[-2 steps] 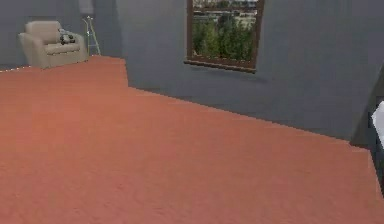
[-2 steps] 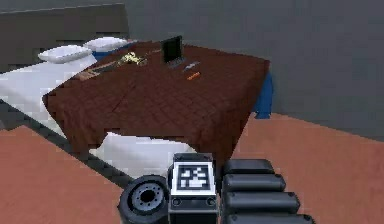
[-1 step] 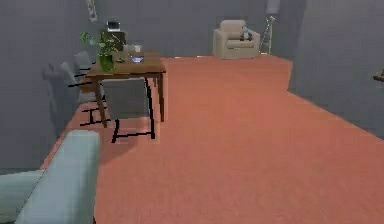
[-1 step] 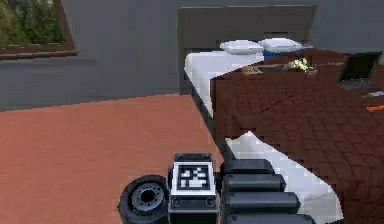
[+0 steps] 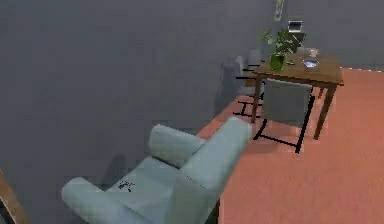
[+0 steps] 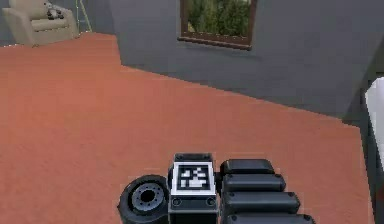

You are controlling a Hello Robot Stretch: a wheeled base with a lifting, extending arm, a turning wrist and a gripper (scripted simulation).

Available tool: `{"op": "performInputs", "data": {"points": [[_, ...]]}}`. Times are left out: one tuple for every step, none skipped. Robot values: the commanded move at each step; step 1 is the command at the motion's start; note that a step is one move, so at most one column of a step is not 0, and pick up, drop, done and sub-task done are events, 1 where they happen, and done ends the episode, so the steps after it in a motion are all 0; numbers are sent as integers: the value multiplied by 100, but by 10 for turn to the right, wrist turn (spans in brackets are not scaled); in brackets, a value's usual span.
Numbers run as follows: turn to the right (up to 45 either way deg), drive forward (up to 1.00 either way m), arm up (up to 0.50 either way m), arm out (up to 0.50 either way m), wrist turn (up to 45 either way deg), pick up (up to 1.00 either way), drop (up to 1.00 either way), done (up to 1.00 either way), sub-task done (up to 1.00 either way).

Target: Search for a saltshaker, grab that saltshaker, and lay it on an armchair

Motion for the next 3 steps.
{"op": "performInputs", "data": {"points": [[-450,0,0,0,0,0,0,0,0],[-210,0,0,0,0,0,0,0,0],[450,0,0,0,0,0,0,0,0]]}}
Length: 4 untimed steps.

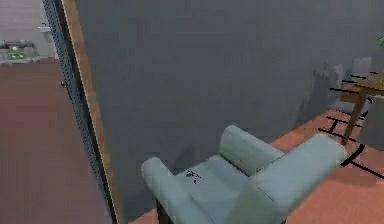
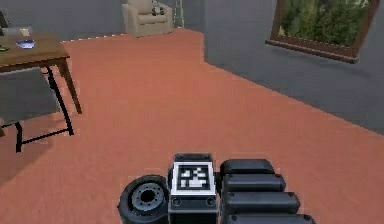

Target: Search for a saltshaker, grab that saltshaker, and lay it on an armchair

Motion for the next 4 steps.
{"op": "performInputs", "data": {"points": [[450,0,0,0,0,0,0,0,0],[450,0,0,0,0,0,0,0,0],[240,0,0,0,0,0,0,0,0],[-450,0,0,0,0,0,0,0,0]]}}
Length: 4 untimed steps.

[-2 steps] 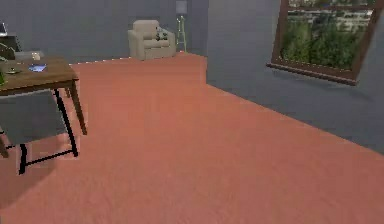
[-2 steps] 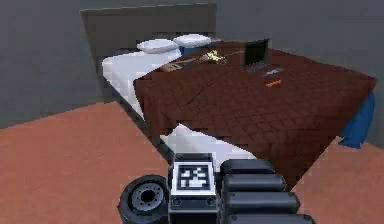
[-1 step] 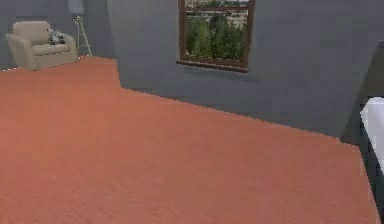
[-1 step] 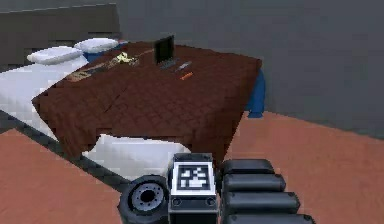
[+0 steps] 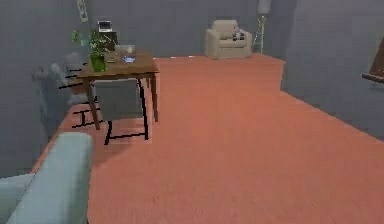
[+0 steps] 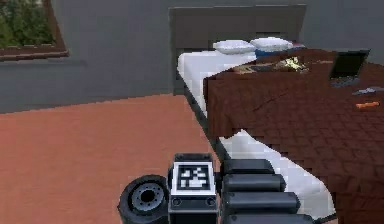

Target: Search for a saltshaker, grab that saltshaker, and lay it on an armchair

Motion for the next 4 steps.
{"op": "performInputs", "data": {"points": [[-450,0,0,0,0,0,0,0,0],[-450,0,0,0,0,0,0,0,0],[-210,0,0,0,0,0,0,0,0],[450,0,0,0,0,0,0,0,0]]}}
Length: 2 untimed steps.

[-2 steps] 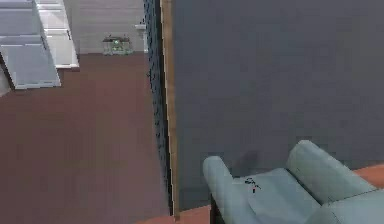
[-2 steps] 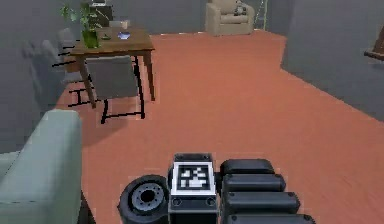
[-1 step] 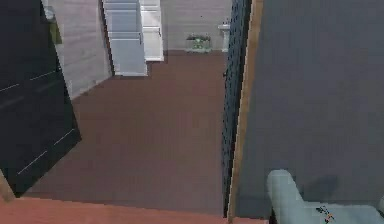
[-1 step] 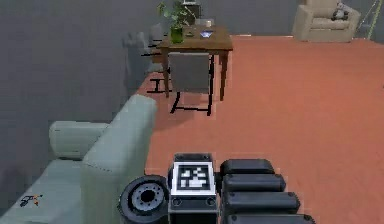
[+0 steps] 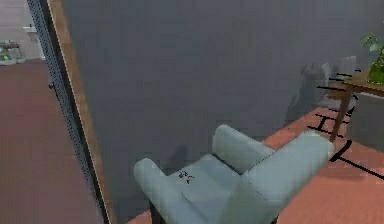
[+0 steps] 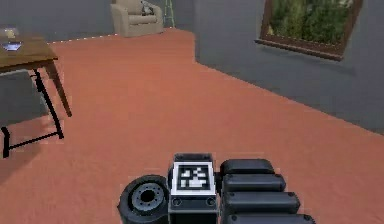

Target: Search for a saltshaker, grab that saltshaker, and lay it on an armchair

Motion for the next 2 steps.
{"op": "performInputs", "data": {"points": [[450,0,0,0,0,0,0,0,0],[450,0,0,0,0,0,0,0,0]]}}
